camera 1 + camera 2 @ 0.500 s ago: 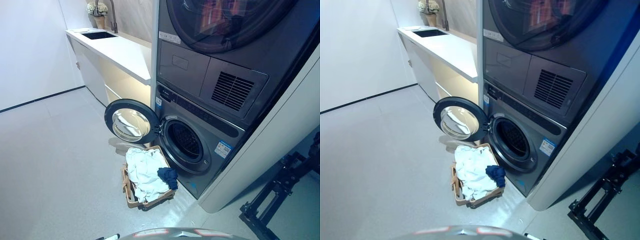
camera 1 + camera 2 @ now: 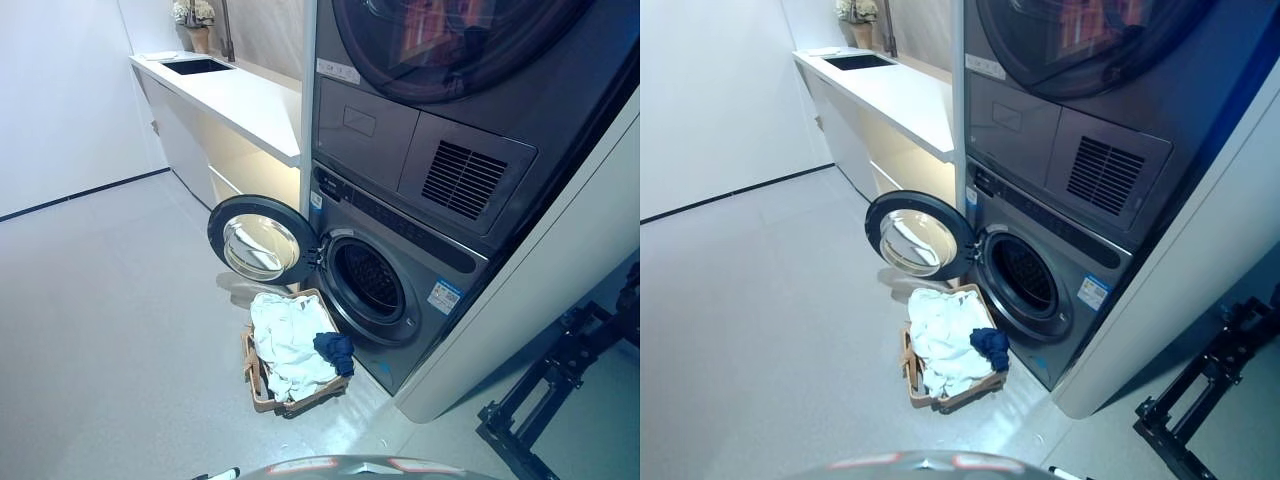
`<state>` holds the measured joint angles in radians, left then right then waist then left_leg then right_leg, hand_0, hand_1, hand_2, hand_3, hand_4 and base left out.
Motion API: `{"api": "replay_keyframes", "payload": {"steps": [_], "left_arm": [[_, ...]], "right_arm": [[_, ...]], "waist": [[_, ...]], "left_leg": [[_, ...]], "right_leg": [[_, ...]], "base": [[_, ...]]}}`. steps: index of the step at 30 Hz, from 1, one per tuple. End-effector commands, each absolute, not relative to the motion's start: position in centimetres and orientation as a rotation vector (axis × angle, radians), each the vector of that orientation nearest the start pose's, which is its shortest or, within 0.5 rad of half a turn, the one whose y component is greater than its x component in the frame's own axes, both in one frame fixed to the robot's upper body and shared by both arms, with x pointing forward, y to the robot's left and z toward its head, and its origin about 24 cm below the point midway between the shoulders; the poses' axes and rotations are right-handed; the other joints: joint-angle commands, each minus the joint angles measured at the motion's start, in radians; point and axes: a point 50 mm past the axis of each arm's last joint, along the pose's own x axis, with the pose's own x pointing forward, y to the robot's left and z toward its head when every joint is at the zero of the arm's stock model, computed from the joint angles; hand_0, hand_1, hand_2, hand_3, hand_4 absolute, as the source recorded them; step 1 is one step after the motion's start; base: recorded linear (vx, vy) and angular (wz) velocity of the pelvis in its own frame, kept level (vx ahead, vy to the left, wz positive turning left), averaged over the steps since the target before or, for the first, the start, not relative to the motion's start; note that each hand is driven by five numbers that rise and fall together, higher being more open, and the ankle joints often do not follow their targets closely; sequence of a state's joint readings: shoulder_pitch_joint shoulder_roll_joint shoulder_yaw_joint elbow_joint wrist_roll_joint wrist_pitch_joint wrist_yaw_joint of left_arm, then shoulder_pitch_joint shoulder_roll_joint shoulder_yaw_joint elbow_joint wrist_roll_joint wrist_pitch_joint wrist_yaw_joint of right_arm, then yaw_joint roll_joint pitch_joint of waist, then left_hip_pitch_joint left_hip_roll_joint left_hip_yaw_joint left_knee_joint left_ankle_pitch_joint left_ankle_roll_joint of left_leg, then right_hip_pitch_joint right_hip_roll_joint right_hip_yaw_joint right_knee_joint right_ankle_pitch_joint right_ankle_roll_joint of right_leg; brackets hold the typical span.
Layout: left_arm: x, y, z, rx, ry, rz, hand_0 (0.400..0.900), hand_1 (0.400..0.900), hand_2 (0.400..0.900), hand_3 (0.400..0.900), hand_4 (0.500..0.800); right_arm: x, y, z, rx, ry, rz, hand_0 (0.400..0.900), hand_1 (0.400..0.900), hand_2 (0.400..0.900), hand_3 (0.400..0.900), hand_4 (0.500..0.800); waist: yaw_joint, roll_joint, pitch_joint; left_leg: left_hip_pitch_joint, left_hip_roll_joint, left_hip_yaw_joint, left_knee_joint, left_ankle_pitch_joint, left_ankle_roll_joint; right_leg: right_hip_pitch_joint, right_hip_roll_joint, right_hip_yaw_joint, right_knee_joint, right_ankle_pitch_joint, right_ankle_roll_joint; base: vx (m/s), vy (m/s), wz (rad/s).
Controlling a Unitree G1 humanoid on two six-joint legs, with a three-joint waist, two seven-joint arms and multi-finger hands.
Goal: Put the clothes in the basket into the washing machine.
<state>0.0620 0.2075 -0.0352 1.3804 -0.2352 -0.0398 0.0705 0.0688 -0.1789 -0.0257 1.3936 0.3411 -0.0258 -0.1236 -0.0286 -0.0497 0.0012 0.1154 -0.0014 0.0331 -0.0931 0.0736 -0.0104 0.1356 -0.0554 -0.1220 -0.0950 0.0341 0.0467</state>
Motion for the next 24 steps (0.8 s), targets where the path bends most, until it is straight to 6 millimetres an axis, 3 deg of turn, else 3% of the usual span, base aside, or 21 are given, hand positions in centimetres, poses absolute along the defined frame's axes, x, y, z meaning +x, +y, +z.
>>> {"api": "replay_keyframes", "payload": {"steps": [1,12,19,21,22,23,24], "left_arm": [[5.6,21.8,-17.3,0.049,1.349,0.282,0.9,0.9,0.9,0.9,0.8],[6.9,22.0,-17.1,0.032,1.306,0.307,0.9,0.9,0.9,0.9,0.8],[9.2,21.9,-16.6,-0.019,1.22,0.34,0.9,0.9,0.9,0.9,0.8],[9.7,21.8,-16.5,-0.04,1.194,0.35,0.9,0.9,0.9,0.9,0.8],[9.8,21.8,-16.5,-0.04,1.194,0.35,0.9,0.9,0.9,0.9,0.8],[10.0,21.8,-16.5,-0.055,1.187,0.361,0.9,0.9,0.9,0.9,0.8],[10.1,21.7,-16.5,-0.069,1.182,0.368,0.9,0.9,0.9,0.9,0.8]], "right_arm": [[6.3,-25.9,-16.2,0.017,1.264,-0.558,0.9,0.9,0.9,0.9,0.8],[7.8,-25.8,-15.9,0.018,1.222,-0.542,0.9,0.9,0.9,0.9,0.8],[9.3,-26.5,-15.4,-0.004,1.167,-0.538,0.9,0.9,0.9,0.9,0.8],[9.5,-26.9,-15.2,-0.016,1.154,-0.542,0.9,0.9,0.9,0.9,0.8],[9.5,-26.9,-15.2,-0.016,1.154,-0.542,0.9,0.9,0.9,0.9,0.8],[10.0,-27.1,-15.0,-0.031,1.134,-0.54,0.9,0.9,0.9,0.9,0.8],[10.4,-27.3,-14.8,-0.037,1.123,-0.541,0.9,0.9,0.9,0.9,0.8]], "waist": [[0.014,0.049,0.074],[0.014,0.051,0.101],[0.023,0.05,0.163],[0.029,0.052,0.193],[0.027,0.054,0.192],[0.032,0.055,0.226],[0.032,0.056,0.238]], "left_leg": [[0.071,-0.026,-0.037,0.006,-0.17,0.004],[0.04,-0.02,-0.038,0.009,-0.154,0.003],[-0.129,-0.032,-0.032,0.355,-0.204,-0.031],[-0.215,-0.032,-0.045,0.531,-0.148,-0.049],[-0.221,-0.031,-0.048,0.539,-0.151,-0.049],[-0.289,-0.026,-0.057,0.662,-0.086,-0.056],[-0.325,-0.026,-0.057,0.711,-0.072,-0.056]], "right_leg": [[0.044,0.036,0.008,0.008,-0.116,0.037],[0.011,0.042,0.012,0.008,-0.106,0.024],[-0.025,0.036,0.015,0.079,-0.143,-0.01],[-0.018,0.036,0.007,0.092,-0.151,-0.027],[-0.02,0.038,0.004,0.093,-0.151,-0.027],[-0.012,0.04,-0.003,0.107,-0.158,-0.042],[-0.014,0.04,-0.007,0.114,-0.162,-0.047]], "base": [[0.0,0.0,0.0],[0.0,-0.038,-0.03],[-0.04,-0.153,0.03],[-0.03,-0.147,0.18],[-0.04,-0.166,0.15],[-0.03,-0.142,0.1],[-0.02,-0.167,0.12]]}}
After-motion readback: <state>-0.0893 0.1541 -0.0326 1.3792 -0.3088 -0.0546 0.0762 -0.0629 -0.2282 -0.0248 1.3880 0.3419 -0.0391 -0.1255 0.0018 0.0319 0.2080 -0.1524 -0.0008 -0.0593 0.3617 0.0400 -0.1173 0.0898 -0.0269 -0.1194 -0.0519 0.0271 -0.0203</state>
